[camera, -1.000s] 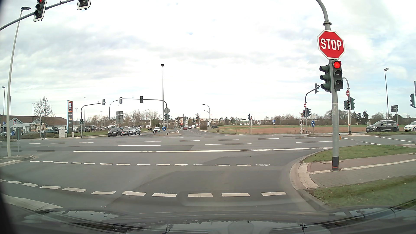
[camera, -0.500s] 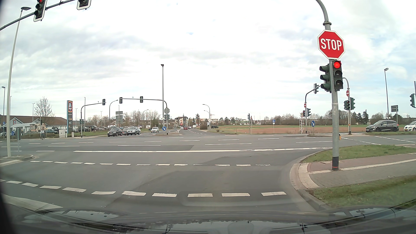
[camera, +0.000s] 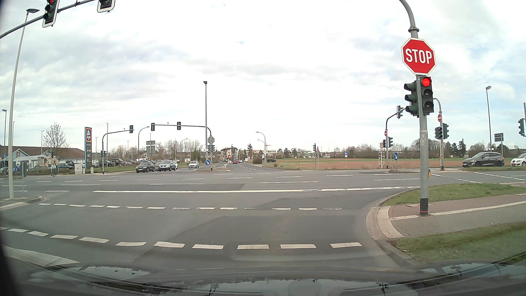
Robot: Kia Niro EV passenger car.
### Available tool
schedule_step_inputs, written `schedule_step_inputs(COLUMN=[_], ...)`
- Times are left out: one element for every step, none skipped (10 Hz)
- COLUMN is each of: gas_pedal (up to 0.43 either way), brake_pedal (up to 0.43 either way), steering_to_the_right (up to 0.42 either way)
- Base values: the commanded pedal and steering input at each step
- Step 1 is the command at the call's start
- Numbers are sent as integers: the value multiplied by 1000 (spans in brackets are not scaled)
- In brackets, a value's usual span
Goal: Follow the waypoints while adhering to traffic rules and regulations
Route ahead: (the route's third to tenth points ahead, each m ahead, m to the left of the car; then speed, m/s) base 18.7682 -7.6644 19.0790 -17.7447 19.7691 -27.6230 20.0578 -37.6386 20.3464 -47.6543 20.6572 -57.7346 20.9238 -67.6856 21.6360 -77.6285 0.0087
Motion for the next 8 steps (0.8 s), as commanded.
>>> schedule_step_inputs(gas_pedal=[0,0,0,0,0,0,0,0], brake_pedal=[287,293,287,287,287,287,287,287], steering_to_the_right=[0,0,-1,-1,0,-1,0,0])
